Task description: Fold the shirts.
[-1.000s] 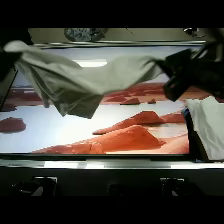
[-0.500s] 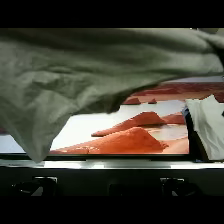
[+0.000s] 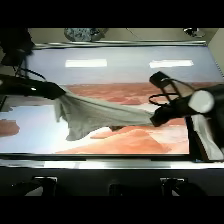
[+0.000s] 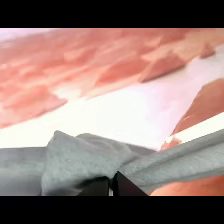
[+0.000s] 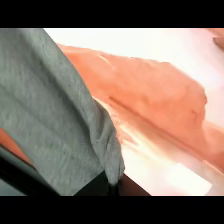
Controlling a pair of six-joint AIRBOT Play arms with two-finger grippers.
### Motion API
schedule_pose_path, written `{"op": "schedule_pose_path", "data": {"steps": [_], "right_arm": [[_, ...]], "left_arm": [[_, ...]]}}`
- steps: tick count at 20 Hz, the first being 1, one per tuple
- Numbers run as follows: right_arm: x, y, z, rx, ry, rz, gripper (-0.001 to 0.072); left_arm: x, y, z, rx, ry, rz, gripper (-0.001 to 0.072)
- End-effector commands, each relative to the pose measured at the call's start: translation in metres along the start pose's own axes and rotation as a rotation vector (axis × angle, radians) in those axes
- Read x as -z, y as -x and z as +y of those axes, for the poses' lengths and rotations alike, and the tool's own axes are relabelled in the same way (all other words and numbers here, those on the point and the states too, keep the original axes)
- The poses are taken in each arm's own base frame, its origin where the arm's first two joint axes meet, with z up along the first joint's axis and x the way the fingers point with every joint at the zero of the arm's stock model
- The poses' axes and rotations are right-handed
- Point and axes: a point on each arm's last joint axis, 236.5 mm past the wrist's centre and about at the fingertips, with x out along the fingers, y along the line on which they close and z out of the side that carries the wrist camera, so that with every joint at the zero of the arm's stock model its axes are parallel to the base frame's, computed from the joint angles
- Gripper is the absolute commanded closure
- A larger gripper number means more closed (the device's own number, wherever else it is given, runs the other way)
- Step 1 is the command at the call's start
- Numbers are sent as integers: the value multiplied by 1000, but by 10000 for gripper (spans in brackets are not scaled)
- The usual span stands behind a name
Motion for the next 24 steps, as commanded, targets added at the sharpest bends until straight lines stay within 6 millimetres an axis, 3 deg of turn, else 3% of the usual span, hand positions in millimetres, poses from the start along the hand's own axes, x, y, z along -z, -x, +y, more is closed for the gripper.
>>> {"op": "schedule_pose_path", "data": {"steps": [1,2,4,5,7,9,11,13,16,18,20,24], "right_arm": [[-18,-107,-19,-89,-203,-13,662],[-28,-125,-29,-135,-306,-47,662],[-42,-144,-44,-221,-491,-121,662],[-44,-149,-51,-239,-535,-138,662],[-40,-152,-61,-234,-539,-139,663],[-31,-150,-61,-245,-489,-121,663],[-17,-150,-52,-266,-409,-60,662],[-1,-148,-41,-298,-372,12,662],[14,-148,-39,-294,-342,70,662],[15,-148,-40,-288,-329,73,662],[16,-148,-40,-290,-329,75,662],[21,-146,-35,-310,-324,100,662]], "left_arm": [[41,-104,35,54,119,195,672],[42,-121,38,78,146,219,621],[39,-136,39,108,165,245,219],[36,-136,41,103,157,249,132],[33,-122,61,37,122,254,129],[42,-94,92,-47,110,301,129],[67,-66,126,-131,189,350,129],[110,-51,140,-142,292,399,128],[187,-54,125,-99,381,488,109],[218,-68,108,-66,394,497,108],[224,-88,104,-68,427,449,98],[196,-114,92,-53,416,314,99]]}}
